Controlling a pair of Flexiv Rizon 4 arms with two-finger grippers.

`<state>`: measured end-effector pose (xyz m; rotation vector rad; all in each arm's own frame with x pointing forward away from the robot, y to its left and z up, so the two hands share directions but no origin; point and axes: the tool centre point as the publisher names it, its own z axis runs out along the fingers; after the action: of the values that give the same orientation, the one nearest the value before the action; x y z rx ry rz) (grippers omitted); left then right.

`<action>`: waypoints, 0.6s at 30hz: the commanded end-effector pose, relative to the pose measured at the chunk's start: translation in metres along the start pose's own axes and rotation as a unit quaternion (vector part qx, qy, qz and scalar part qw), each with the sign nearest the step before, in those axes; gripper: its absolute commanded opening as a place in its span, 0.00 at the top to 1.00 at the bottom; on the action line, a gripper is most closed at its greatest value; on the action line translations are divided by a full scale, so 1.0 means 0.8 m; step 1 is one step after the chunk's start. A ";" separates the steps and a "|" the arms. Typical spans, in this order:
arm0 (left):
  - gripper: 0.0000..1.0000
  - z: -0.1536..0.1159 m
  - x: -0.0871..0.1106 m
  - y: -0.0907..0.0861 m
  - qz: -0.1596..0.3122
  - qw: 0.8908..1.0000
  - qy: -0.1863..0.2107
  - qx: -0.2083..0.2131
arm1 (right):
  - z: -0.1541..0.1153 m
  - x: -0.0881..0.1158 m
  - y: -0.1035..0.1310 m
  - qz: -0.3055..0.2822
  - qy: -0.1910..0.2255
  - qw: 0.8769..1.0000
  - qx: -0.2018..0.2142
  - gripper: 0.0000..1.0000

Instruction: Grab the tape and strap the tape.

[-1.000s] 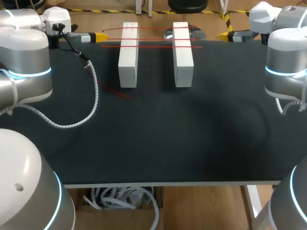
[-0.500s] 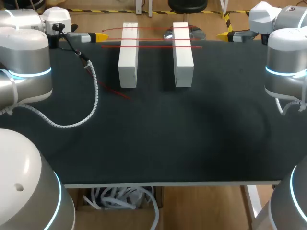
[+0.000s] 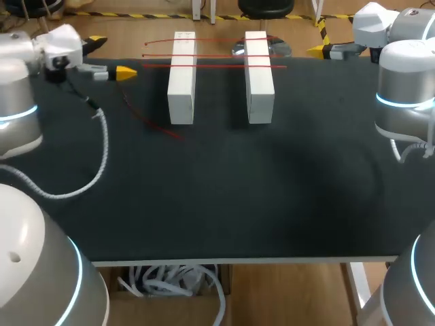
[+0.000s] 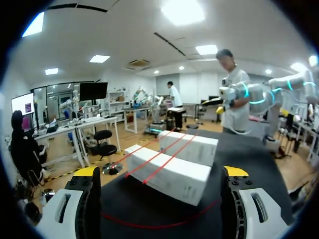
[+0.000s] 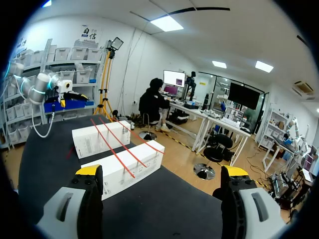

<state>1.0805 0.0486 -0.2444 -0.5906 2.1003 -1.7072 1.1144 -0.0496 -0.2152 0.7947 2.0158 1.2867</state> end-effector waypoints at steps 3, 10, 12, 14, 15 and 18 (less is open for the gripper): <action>0.09 -0.001 0.004 0.015 0.010 0.999 0.036 0.017 | 0.000 0.000 0.000 0.000 0.000 1.000 0.000 0.00; 0.61 0.013 0.014 0.020 0.011 0.998 0.054 0.020 | 0.000 0.000 0.000 0.000 0.000 1.000 0.000 0.00; 0.60 0.015 0.014 0.020 0.011 0.998 0.058 0.022 | 0.000 0.000 0.000 0.000 0.000 1.000 0.000 0.00; 0.77 0.018 0.015 0.019 0.015 0.997 0.067 0.025 | 0.000 0.000 0.000 0.000 0.000 1.000 0.000 0.00; 0.87 0.019 0.014 0.019 0.015 0.997 0.067 0.025 | 0.000 0.000 0.000 0.000 0.000 1.000 0.000 0.00; 0.70 0.022 0.014 0.018 0.015 0.996 0.078 0.031 | 0.000 0.000 0.000 0.000 0.000 1.000 0.000 0.00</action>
<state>1.0719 0.0290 -0.2592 -0.4357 2.1300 -1.8305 1.1145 -0.0496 -0.2152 0.7946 2.0158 1.2867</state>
